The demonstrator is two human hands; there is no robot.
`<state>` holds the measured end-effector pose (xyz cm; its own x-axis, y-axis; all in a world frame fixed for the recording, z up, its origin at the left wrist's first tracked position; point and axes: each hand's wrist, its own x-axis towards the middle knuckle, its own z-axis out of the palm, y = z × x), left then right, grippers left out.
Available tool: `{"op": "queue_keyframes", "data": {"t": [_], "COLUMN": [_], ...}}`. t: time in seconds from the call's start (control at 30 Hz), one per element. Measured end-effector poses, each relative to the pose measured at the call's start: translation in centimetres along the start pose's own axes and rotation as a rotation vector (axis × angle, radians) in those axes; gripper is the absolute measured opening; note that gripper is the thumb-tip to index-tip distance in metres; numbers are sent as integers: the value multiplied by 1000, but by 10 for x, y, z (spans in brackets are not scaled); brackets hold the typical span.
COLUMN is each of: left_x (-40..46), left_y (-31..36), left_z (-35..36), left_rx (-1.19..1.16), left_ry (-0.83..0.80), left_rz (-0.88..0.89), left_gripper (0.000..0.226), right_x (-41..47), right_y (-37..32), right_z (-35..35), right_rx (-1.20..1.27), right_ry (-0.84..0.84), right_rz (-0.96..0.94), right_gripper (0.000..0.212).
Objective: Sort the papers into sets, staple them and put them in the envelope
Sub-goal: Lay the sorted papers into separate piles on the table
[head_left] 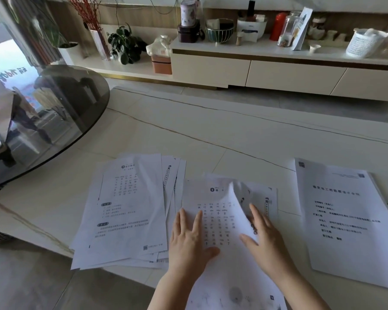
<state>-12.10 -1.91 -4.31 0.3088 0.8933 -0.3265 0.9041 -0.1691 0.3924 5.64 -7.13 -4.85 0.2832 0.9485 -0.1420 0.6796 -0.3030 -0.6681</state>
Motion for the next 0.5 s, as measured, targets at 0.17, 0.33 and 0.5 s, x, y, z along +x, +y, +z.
{"op": "queue_keyframes", "data": {"t": [0.17, 0.33, 0.5], "left_x": [2, 6, 6], "left_y": [1, -6, -10], "left_z": [-6, -27, -37], "left_rx": [-129, -519, -897], "left_ry": [43, 250, 168], "left_rz": [-5, -114, -340], "left_gripper": [95, 85, 76], "right_x": [4, 8, 15], "right_y": [5, 2, 5], "right_z": [-11, -34, -39], "right_rx": [450, 822, 970], "right_ry": [28, 97, 89], "right_rz": [89, 189, 145], "right_gripper": [76, 79, 78]}}
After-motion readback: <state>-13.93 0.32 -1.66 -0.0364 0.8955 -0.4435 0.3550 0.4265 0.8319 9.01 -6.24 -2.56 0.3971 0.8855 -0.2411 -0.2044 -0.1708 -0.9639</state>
